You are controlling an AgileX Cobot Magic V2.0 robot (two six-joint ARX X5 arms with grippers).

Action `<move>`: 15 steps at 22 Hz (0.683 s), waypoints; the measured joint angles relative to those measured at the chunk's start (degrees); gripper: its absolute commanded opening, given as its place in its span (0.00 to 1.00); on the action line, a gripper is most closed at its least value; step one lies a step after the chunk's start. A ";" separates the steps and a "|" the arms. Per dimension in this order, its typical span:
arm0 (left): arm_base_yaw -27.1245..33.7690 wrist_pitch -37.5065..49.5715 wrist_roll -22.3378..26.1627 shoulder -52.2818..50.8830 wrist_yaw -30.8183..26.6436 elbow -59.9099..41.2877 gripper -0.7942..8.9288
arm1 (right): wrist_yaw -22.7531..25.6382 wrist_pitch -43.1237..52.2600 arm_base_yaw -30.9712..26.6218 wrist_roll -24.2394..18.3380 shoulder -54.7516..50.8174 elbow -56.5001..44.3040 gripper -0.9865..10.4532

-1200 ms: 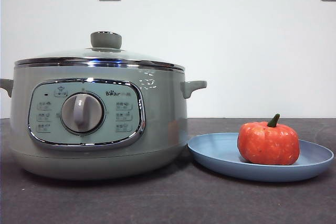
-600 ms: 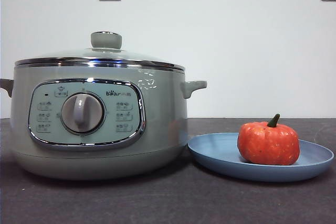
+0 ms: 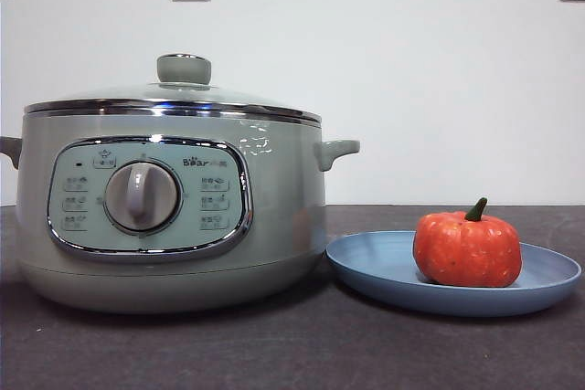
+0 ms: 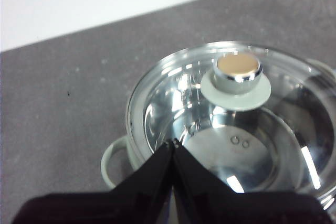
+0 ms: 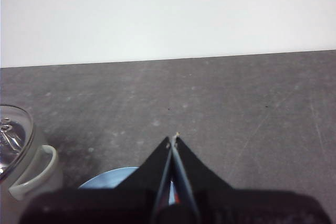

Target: Take the pumpkin out from the steamer,put the pumpkin in the blue plate,close the lid

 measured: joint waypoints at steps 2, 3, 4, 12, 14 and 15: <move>0.00 -0.61 -0.02 -0.11 -0.09 0.00 0.08 | -0.02 -0.66 0.00 0.00 0.00 0.00 0.07; 0.00 -0.83 -0.02 -0.11 -0.11 0.00 0.08 | -0.04 -1.01 0.00 0.00 0.00 0.00 0.07; 0.00 -0.94 -0.02 -0.11 -0.15 0.00 0.08 | -0.04 -1.49 0.00 0.00 0.00 0.00 0.07; 0.00 -1.22 -0.02 -0.11 -0.11 0.00 0.08 | -0.04 -5.64 0.00 0.00 0.00 0.00 0.07; 0.00 -3.02 0.00 -1.16 -0.42 0.00 0.08 | -0.04 -6.47 0.00 0.00 0.00 0.00 0.07; 0.31 -4.35 0.15 -2.58 -0.61 -0.02 0.08 | -0.04 -6.95 0.00 0.02 0.00 0.00 0.07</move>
